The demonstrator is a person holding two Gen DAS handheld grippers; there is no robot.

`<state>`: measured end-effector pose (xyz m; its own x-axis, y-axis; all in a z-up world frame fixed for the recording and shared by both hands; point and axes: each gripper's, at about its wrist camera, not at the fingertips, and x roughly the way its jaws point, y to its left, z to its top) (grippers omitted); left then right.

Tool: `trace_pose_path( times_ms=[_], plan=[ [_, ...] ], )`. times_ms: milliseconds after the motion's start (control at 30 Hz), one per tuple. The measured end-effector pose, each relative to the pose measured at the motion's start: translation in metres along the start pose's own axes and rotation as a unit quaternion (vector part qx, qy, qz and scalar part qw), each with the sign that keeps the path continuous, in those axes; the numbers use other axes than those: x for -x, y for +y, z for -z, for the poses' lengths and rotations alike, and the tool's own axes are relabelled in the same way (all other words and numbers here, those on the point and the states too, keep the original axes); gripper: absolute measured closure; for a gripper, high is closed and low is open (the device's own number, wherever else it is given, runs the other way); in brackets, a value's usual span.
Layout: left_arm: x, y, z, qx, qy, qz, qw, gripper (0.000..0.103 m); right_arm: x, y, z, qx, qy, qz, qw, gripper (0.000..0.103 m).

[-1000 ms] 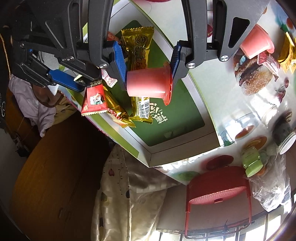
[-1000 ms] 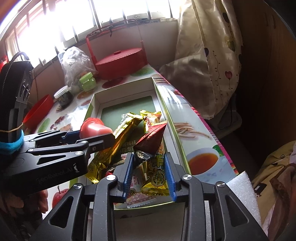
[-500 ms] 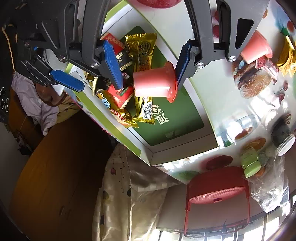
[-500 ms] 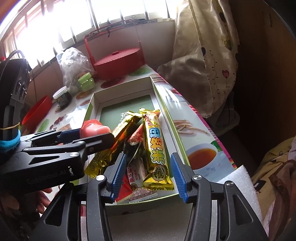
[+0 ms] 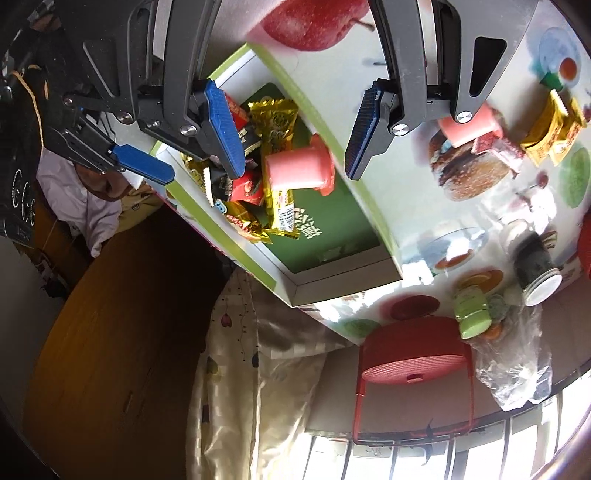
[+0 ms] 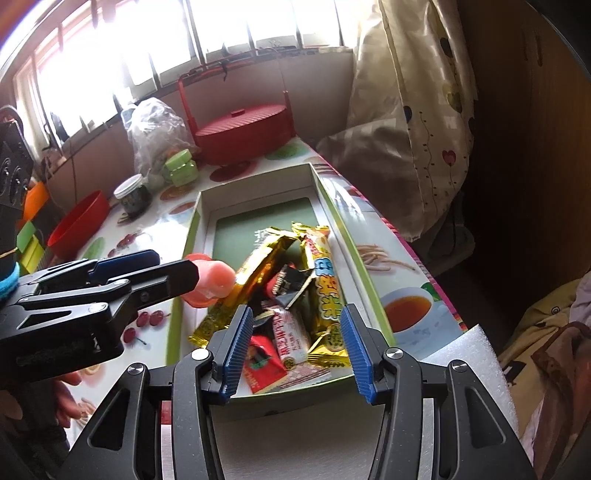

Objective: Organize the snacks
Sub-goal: 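Open both tools to drop the cup and packet into the green box, then move both open tools back over the remaining snacks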

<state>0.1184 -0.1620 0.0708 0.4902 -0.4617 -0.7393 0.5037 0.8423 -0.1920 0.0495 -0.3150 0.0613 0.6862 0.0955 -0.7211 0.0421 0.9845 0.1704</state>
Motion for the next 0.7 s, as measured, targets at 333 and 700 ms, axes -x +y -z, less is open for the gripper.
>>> trace_pose_path(
  times_ms=[333, 700],
  plan=[
    [0.023, 0.014, 0.011, 0.006, -0.029, -0.036, 0.9989, 0.046, 0.004, 0.016, 0.0, 0.009, -0.002, -0.004, 1.0, 0.054],
    [0.036, 0.039, 0.024, 0.036, -0.034, -0.074, 0.9961, 0.046, 0.004, 0.035, 0.0, 0.025, -0.007, -0.027, 0.999, 0.054]
  ],
)
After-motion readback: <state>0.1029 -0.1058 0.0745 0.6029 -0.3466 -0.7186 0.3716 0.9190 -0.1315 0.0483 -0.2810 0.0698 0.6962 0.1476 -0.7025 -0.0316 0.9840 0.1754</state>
